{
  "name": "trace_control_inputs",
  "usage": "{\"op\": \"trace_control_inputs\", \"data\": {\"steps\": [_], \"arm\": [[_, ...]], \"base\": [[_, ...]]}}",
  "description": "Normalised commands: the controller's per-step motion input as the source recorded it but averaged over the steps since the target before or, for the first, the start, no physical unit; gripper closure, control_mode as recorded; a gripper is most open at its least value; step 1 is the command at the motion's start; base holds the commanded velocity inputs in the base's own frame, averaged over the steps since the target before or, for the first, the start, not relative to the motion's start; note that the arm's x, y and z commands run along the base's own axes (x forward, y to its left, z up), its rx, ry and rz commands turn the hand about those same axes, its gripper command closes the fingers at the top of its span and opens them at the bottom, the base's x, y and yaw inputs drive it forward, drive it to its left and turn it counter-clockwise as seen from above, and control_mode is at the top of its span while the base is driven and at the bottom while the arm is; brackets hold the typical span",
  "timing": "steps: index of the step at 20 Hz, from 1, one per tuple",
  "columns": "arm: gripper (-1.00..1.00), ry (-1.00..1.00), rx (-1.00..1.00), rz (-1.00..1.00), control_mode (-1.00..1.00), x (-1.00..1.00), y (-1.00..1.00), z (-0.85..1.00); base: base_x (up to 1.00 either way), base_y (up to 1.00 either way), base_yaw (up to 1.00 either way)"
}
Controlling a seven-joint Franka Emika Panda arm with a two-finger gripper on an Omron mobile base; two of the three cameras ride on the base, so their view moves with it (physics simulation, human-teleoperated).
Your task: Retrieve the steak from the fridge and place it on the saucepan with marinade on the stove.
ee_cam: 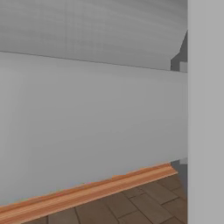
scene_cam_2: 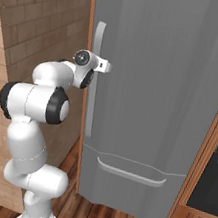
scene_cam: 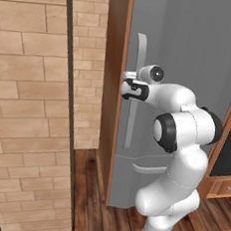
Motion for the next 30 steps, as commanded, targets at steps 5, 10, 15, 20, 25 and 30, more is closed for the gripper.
{"op": "trace_control_inputs", "data": {"steps": [5, 10, 15, 20, 25, 30], "arm": [[1.0, 0.0, 0.0, 0.0, -1.0, -0.45, -0.23, 0.0], [1.0, 0.0, 0.0, 0.0, -1.0, -0.54, -0.3, 0.0], [1.0, 0.0, 0.0, 0.0, -1.0, -0.48, -0.3, 0.0], [1.0, 0.0, 0.0, 0.0, -1.0, -0.47, -0.32, 0.0], [1.0, 0.01, 0.0, 0.0, -1.0, -0.51, -0.43, 0.0], [1.0, 0.02, 0.0, 0.01, -1.0, -0.5, -0.46, 0.0]], "base": [[0.0, 0.0, 0.0], [0.0, 0.0, 0.0], [0.0, 0.0, 0.0], [0.0, 0.0, 0.0], [0.0, 0.0, 0.0], [0.0, 0.0, 0.0]]}}
